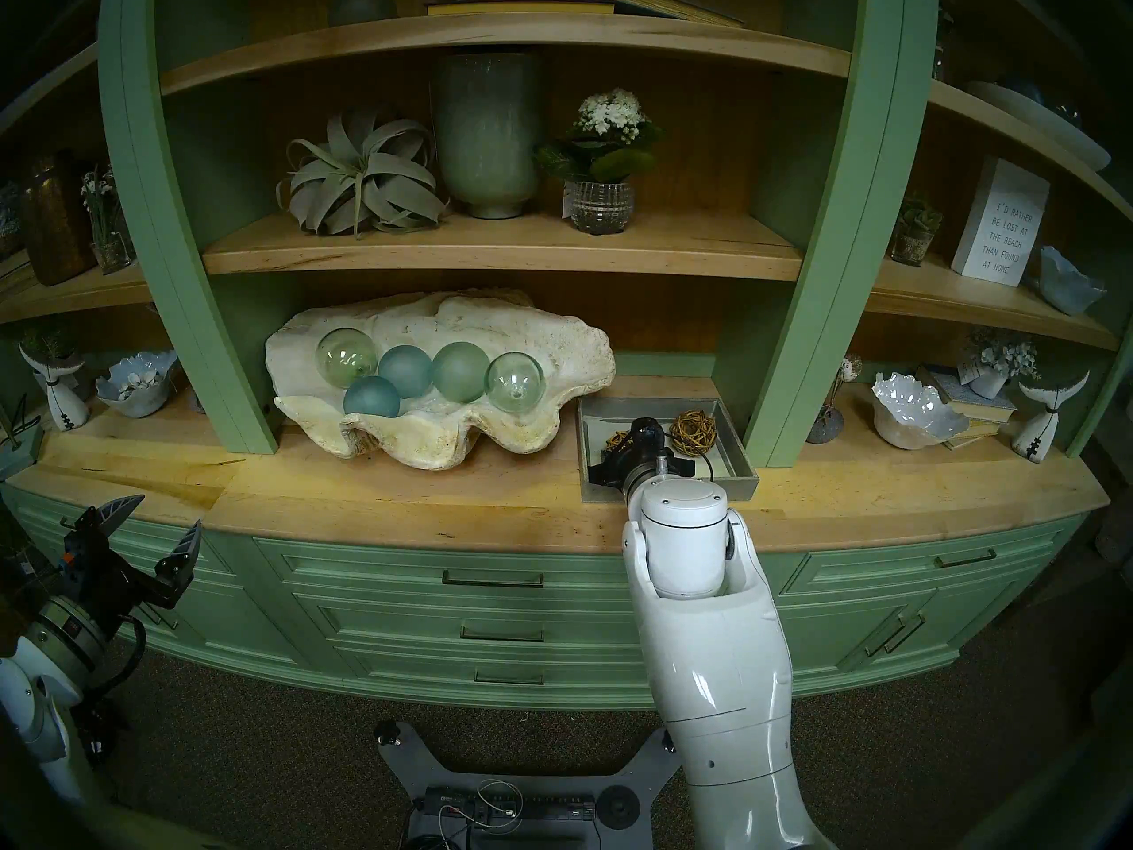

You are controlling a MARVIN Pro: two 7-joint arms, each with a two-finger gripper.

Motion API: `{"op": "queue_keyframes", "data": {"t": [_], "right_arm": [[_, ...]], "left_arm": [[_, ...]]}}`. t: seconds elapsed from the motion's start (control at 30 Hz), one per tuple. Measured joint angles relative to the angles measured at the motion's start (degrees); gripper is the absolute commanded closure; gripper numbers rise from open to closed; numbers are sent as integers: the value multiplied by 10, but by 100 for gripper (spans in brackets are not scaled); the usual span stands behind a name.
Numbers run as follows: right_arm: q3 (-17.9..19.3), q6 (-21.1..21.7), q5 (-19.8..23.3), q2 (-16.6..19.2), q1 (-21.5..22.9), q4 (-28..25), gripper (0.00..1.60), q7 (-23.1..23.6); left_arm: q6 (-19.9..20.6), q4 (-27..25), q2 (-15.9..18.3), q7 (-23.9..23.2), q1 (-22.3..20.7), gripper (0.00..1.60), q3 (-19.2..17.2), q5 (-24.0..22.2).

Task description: Put wooden balls into bowl

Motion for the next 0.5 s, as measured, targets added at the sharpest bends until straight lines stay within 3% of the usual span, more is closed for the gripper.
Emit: {"op": "queue_keyframes", "data": {"t": [0.27,0.33,0.4,0.5], "right_arm": [[-9,-38,-22,19,-37,-37,129,-15],[-13,-51,-28,23,-44,-46,134,-19],[-16,-64,-34,28,-51,-57,154,-23],[-19,-90,-44,37,-66,-75,160,-30]], "left_arm": [[0,0,0,0,0,0,0,0],[0,0,0,0,0,0,0,0],[0,0,0,0,0,0,0,0],[0,0,0,0,0,0,0,0]]}}
